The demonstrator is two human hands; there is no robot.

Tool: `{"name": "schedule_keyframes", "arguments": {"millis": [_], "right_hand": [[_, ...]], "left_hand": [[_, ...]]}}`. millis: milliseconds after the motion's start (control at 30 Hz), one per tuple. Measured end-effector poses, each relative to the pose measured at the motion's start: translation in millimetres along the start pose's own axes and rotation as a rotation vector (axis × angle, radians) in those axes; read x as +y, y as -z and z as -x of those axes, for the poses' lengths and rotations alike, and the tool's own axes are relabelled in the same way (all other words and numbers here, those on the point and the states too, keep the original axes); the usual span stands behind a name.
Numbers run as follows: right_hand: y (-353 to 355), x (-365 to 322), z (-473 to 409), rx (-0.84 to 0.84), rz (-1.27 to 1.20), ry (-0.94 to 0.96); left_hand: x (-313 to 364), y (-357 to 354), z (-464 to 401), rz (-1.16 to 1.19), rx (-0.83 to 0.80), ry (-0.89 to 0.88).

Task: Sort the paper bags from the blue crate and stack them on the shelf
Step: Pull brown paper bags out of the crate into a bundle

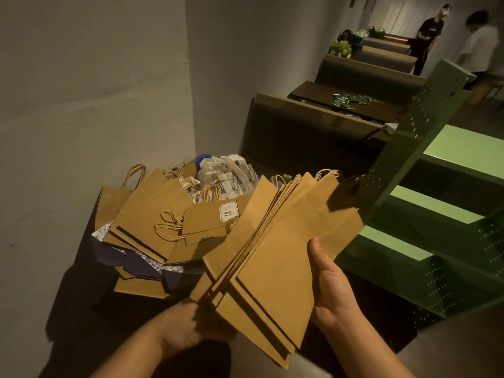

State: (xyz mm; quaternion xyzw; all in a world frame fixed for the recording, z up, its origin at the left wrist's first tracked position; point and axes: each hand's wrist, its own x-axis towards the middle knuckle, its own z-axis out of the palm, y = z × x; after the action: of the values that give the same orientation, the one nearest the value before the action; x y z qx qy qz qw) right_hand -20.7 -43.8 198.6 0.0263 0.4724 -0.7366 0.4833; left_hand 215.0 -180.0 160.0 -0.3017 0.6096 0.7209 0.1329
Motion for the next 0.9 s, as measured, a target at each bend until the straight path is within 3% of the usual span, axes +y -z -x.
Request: {"name": "schedule_keyframes", "arguments": {"millis": [33, 67, 133, 200, 233, 367, 533, 700, 900], "right_hand": [[2, 1, -3, -0.011, 0.041, 0.034], [2, -1, -3, -0.007, 0.088, 0.043], [8, -3, -5, 0.001, 0.171, 0.068], [11, -4, -6, -0.007, 0.286, 0.098], [12, -3, -6, -0.017, 0.356, 0.121], [6, 4, -2, -0.015, 0.574, 0.173], [11, 6, -9, 0.006, 0.577, 0.227], [14, 9, -10, 0.042, 0.654, 0.265], [10, 6, -7, -0.035, 0.737, 0.212]], "left_hand": [[-7, 0, -1, 0.011, -0.102, -0.133], [4, 5, -13, 0.305, -0.061, -0.161], [17, 2, -8, 0.590, -0.126, -0.382], [26, 6, -19, 0.638, 0.066, -0.418], [26, 8, -28, 0.595, 0.140, -0.422], [48, -9, -45, 0.451, 0.187, -0.395], [54, -29, -55, 0.614, 0.271, -0.395], [42, -42, -69, 0.502, 0.312, -0.376], [44, -62, -73, 0.337, 0.409, -0.226]]}}
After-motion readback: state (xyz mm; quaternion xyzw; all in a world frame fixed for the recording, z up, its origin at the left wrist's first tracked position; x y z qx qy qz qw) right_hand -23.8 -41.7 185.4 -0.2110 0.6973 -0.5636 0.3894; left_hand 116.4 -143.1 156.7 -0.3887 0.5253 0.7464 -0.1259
